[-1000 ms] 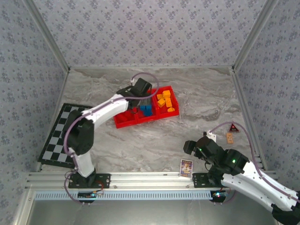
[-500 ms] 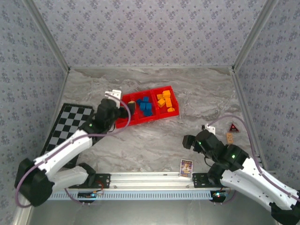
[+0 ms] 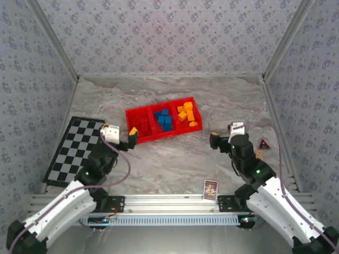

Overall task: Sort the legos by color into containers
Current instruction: Reset both arms

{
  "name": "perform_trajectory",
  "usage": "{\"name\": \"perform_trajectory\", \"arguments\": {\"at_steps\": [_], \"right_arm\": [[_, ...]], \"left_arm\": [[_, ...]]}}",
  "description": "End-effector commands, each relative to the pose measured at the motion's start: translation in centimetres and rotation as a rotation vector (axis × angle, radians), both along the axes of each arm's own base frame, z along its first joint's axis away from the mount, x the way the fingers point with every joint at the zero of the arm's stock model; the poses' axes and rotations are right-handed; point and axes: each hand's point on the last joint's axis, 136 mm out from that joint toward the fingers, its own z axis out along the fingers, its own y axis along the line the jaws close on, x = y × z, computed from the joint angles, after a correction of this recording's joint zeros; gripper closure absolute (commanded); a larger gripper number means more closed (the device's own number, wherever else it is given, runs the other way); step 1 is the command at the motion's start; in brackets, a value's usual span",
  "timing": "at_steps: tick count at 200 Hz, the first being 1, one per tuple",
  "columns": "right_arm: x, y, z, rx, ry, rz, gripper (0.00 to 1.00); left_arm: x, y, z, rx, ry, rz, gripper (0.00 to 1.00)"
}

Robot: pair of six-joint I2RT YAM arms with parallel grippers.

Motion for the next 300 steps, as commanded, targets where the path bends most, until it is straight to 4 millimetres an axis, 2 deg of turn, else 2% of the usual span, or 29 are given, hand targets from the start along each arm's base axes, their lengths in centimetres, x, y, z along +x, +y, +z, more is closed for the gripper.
{"name": "perform_trajectory", "arguments": {"at_steps": [1, 15, 30, 52, 65, 89, 110, 126, 133, 141, 151, 155, 171, 180, 194, 216, 231, 237, 248, 260, 272, 284, 300], "right_arm": [[2.2, -3.5, 2.4, -0.142, -0.196, -0.135, 0.00], [2.9, -6.3, 0.9, -0.151, -0.183, -0.234, 0.01], [3.4, -9.2, -1.4, -0.101, -0.164, -0.325, 0.00], [3.9, -12.0, -5.6, -0.006, -0.147, -0.391, 0.00], [4.6, -13.1, -7.0, 0.001, -0.132, -0.408, 0.00], [7.8, -10.8, -6.9, -0.026, -0.132, -0.248, 0.00], [10.5, -9.4, -7.4, -0.047, -0.121, -0.154, 0.01], [12.1, -8.9, -9.9, -0.069, -0.099, -0.134, 0.00], [12.8, -8.6, -10.1, -0.064, -0.117, -0.136, 0.00], [12.5, -8.8, -10.9, -0.105, -0.012, -0.149, 0.01], [13.6, -8.0, -10.4, -0.098, -0.036, -0.105, 0.00], [13.6, -7.9, -10.5, -0.080, -0.047, -0.106, 0.00], [12.5, -9.9, -10.6, -0.111, -0.035, -0.239, 0.00], [12.7, -9.7, -10.1, -0.138, -0.074, -0.237, 0.00], [12.8, -10.2, -10.5, -0.141, -0.031, -0.263, 0.00], [13.0, -10.2, -10.4, -0.137, -0.037, -0.262, 0.01], [13.0, -10.2, -10.4, -0.135, -0.034, -0.262, 0.00], [13.0, -10.2, -10.4, -0.134, -0.034, -0.260, 0.00], [13.0, -10.2, -10.4, -0.132, -0.035, -0.261, 0.00], [13.0, -10.2, -10.5, -0.130, -0.031, -0.257, 0.00], [13.0, -10.2, -10.4, -0.128, -0.033, -0.257, 0.00], [13.1, -10.2, -10.4, -0.128, -0.033, -0.257, 0.00], [13.1, -10.2, -10.4, -0.129, -0.033, -0.255, 0.00]], "left_arm": [[-0.6, 2.5, 0.7, 0.000, -0.070, 0.100, 0.00], [-1.0, 3.7, 0.2, -0.002, -0.082, 0.148, 0.00], [-1.3, 4.0, -0.5, 0.017, -0.093, 0.157, 0.00], [-1.2, 4.5, -1.5, 0.052, -0.084, 0.184, 0.00], [-1.0, 4.4, -1.8, 0.085, -0.075, 0.185, 0.00], [-0.1, 4.6, -2.3, 0.151, -0.051, 0.216, 0.00], [1.2, 4.6, -3.6, 0.185, -0.008, 0.202, 0.00], [2.3, 5.7, -4.5, 0.175, 0.036, 0.230, 0.00], [2.9, 6.3, -4.8, 0.162, 0.053, 0.243, 0.00], [3.5, 6.8, -5.2, 0.126, 0.065, 0.242, 0.00], [4.4, 8.1, -5.7, 0.079, 0.080, 0.266, 0.00], [4.8, 8.7, -6.2, 0.068, 0.093, 0.281, 0.00], [6.1, 9.9, -7.5, 0.066, 0.121, 0.305, 0.00], [6.8, 10.3, -8.2, 0.082, 0.131, 0.312, 0.00], [8.0, 10.5, -9.3, 0.090, 0.143, 0.309, 0.01], [10.6, 10.6, -10.1, 0.094, 0.162, 0.298, 0.00], [12.6, 10.7, -12.7, 0.096, 0.226, 0.287, 0.01], [13.4, 10.9, -12.7, 0.098, 0.199, 0.294, 0.00], [12.9, 11.2, -13.6, 0.074, 0.293, 0.288, 0.00], [13.2, 11.6, -12.9, 0.047, 0.221, 0.292, 0.00], [13.0, 11.7, -13.5, 0.041, 0.287, 0.286, 0.00], [13.6, 11.7, -13.4, 0.047, 0.272, 0.281, 0.00], [13.0, 14.4, -13.3, 0.031, 0.283, 0.471, 0.00]]}}
